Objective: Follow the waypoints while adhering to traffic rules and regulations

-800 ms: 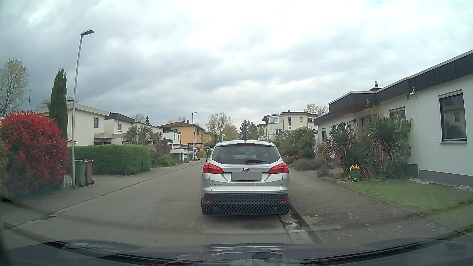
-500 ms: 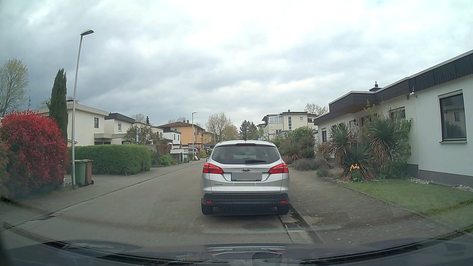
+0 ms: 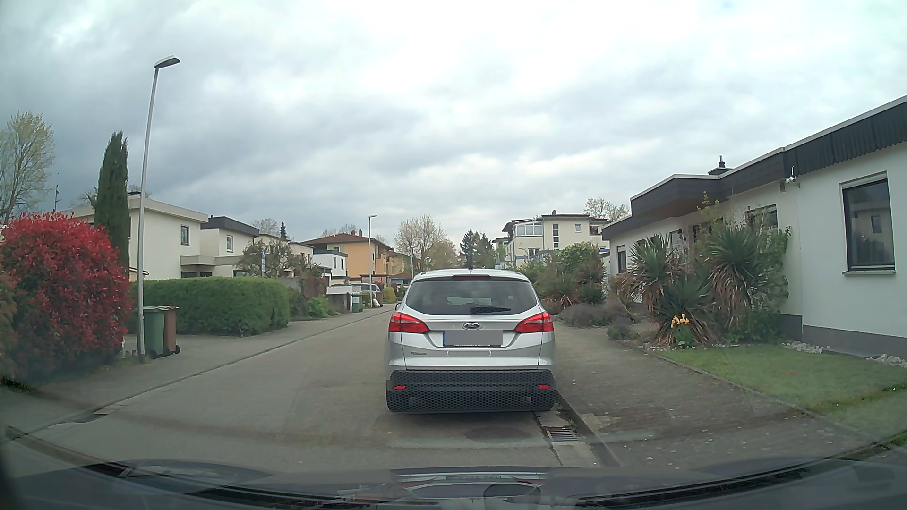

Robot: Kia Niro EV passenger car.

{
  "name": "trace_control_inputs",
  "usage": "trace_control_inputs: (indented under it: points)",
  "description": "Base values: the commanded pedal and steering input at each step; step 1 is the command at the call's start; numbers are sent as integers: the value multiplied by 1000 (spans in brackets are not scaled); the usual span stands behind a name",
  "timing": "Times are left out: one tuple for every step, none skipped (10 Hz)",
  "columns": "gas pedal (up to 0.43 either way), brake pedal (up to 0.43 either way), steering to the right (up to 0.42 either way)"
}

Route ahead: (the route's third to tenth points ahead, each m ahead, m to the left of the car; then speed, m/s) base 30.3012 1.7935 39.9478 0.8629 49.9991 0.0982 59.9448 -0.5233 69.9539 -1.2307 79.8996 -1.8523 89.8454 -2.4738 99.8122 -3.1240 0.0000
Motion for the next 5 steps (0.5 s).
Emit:
trace_control_inputs:
  points:
    - [0,238,-21]
    - [0,238,-21]
    - [0,238,-21]
    - [0,238,-21]
    - [0,238,-21]
